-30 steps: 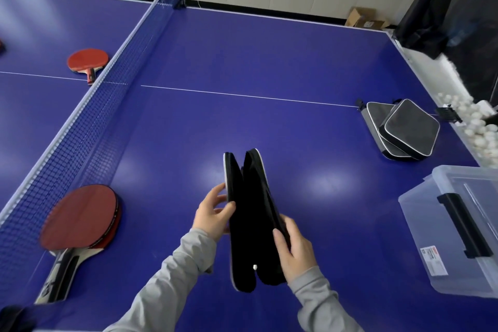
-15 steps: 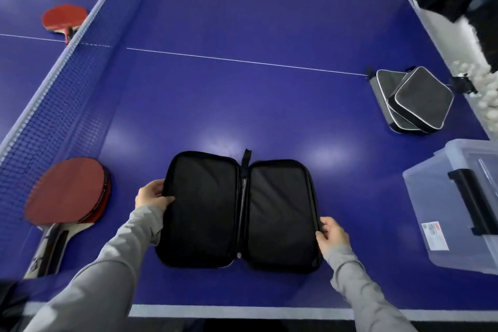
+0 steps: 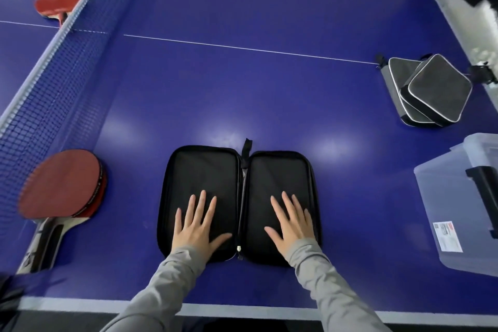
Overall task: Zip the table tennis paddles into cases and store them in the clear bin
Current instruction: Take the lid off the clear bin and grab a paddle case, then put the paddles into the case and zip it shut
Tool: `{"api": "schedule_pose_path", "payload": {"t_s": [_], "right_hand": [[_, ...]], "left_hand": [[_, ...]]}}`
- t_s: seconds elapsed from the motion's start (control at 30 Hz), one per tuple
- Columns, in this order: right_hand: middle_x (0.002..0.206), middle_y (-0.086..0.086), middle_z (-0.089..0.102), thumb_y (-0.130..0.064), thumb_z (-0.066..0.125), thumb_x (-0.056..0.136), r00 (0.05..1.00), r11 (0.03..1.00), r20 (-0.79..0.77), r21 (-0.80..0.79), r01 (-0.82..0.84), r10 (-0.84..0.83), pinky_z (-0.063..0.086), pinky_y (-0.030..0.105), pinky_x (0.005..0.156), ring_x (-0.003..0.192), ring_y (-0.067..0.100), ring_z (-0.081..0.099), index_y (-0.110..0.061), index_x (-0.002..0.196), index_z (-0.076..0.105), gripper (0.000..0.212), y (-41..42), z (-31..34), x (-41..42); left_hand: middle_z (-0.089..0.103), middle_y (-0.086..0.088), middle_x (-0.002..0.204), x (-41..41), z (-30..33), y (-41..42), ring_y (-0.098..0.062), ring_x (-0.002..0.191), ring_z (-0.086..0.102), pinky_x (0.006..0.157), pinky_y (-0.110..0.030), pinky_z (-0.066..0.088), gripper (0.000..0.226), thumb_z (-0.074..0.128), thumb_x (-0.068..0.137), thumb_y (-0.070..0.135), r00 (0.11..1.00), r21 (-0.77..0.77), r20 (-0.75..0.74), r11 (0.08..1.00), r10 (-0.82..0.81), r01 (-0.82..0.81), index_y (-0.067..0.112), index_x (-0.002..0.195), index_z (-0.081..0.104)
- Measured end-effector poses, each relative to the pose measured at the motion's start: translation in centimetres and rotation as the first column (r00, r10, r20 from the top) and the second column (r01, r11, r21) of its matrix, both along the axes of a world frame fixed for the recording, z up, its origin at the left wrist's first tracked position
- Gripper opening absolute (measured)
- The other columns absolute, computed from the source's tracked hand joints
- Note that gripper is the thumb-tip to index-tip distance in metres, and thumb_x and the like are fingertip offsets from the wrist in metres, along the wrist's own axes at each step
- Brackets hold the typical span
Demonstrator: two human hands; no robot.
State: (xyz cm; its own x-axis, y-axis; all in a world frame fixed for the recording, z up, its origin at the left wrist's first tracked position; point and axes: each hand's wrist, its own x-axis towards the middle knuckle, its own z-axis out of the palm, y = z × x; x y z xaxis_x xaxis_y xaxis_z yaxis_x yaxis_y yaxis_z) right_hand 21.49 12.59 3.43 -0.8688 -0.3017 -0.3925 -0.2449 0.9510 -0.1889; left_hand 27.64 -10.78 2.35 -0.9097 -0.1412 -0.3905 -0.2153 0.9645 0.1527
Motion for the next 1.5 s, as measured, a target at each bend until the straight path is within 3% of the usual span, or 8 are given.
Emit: {"api": "schedule_pose_path", "payload": {"t_s": [0.13,0.47,0.6,0.77,0.93,1.03,1.13,1.5], "right_hand": [[0.156,-0.008,-0.017,-0.055,0.04,0.09,0.997,1.0,0.073,0.002,-0.022,0.022,0.002,0.041,0.117,0.145,0.015,-0.014,-0.036,0.146,-0.006,0.074,1.3,-1.4,-0.3],[0.157,-0.003,-0.015,-0.056,0.039,0.09,0.997,0.993,0.051,0.102,-0.054,0.049,0.009,0.042,0.117,0.145,0.019,-0.011,-0.034,0.146,-0.005,0.075,0.8,-1.1,-0.5],[0.157,-0.003,-0.011,-0.055,0.039,0.09,0.999,0.989,0.033,0.141,-0.034,0.029,0.013,0.044,0.116,0.146,0.019,-0.008,-0.032,0.147,-0.005,0.075,0.0,-0.4,-0.3],[0.158,0.001,0.0,-0.057,0.042,0.088,1.0,0.996,0.004,0.082,0.031,-0.031,0.019,0.044,0.115,0.146,0.02,0.0,-0.027,0.147,0.001,0.078,0.0,0.5,0.2],[0.157,0.006,0.012,-0.089,-0.027,0.041,0.996,0.995,-0.022,0.056,0.086,-0.085,0.028,0.043,0.11,0.146,0.024,0.009,-0.021,0.147,0.013,0.133,-0.1,1.6,0.6],[0.157,0.007,0.013,-0.088,0.002,0.065,0.994,0.992,-0.016,0.064,0.106,-0.106,0.032,0.042,0.109,0.145,0.023,0.01,-0.024,0.146,0.012,0.105,-0.7,2.3,0.8],[0.157,0.005,0.01,-0.05,0.05,0.088,0.993,0.989,0.006,0.089,0.119,-0.12,0.031,0.04,0.109,0.146,0.021,0.007,-0.024,0.147,0.008,0.077,-0.9,2.5,0.9],[0.158,0.003,0.007,-0.047,0.046,0.091,0.987,0.97,-0.015,0.181,0.161,-0.161,0.032,0.03,0.106,0.146,0.019,0.007,-0.021,0.148,0.005,0.074,-1.1,2.7,0.8]], "left_hand": [[-0.037,0.014,0.145,0.3,-0.7,-1.9,-0.011,0.135,-0.03,0.117,-0.039,-0.007,0.098,-0.013,0.051,0.09,1.0,-0.011,-0.002,1.0,-0.024,0.024,0.042,0.134,-0.031],[-0.032,0.012,0.15,-0.1,-0.6,-3.0,-0.012,0.135,-0.032,0.116,-0.038,-0.009,0.088,0.031,0.08,0.074,0.996,0.026,0.013,0.996,-0.083,0.082,0.04,0.139,-0.025],[-0.004,0.004,0.158,0.2,1.3,-4.0,-0.017,0.146,-0.004,0.117,-0.037,-0.004,0.077,0.044,0.088,0.057,0.996,0.083,-0.066,0.995,-0.057,0.062,0.028,0.149,0.008],[0.05,-0.021,0.136,4.2,3.8,-10.1,-0.042,0.122,0.05,0.099,-0.055,0.04,0.06,0.051,0.081,0.041,0.889,0.103,-0.382,0.967,0.253,-0.231,0.002,0.126,0.056],[0.045,-0.021,0.14,9.5,4.1,-18.1,-0.041,0.125,0.045,0.099,-0.056,0.036,0.068,0.041,0.08,0.044,0.707,0.044,-0.451,0.805,0.544,-0.592,0.0,0.132,0.047],[0.041,-0.021,0.141,11.0,3.6,-21.2,-0.041,0.127,0.04,0.099,-0.057,0.031,0.073,0.068,0.078,0.035,0.592,0.091,-0.422,0.682,0.686,-0.726,0.003,0.137,0.039],[0.045,-0.022,0.134,10.7,3.4,-22.9,-0.042,0.125,0.039,0.097,-0.057,0.034,0.085,0.079,0.07,0.034,0.529,0.156,-0.254,0.575,0.809,-0.803,0.005,0.137,0.037],[0.057,-0.014,0.103,9.9,0.9,-24.8,-0.039,0.097,0.056,0.074,-0.046,0.044,0.041,0.07,0.075,0.038,0.518,0.181,-0.177,0.545,0.837,-0.819,0.011,0.103,0.059]]}}
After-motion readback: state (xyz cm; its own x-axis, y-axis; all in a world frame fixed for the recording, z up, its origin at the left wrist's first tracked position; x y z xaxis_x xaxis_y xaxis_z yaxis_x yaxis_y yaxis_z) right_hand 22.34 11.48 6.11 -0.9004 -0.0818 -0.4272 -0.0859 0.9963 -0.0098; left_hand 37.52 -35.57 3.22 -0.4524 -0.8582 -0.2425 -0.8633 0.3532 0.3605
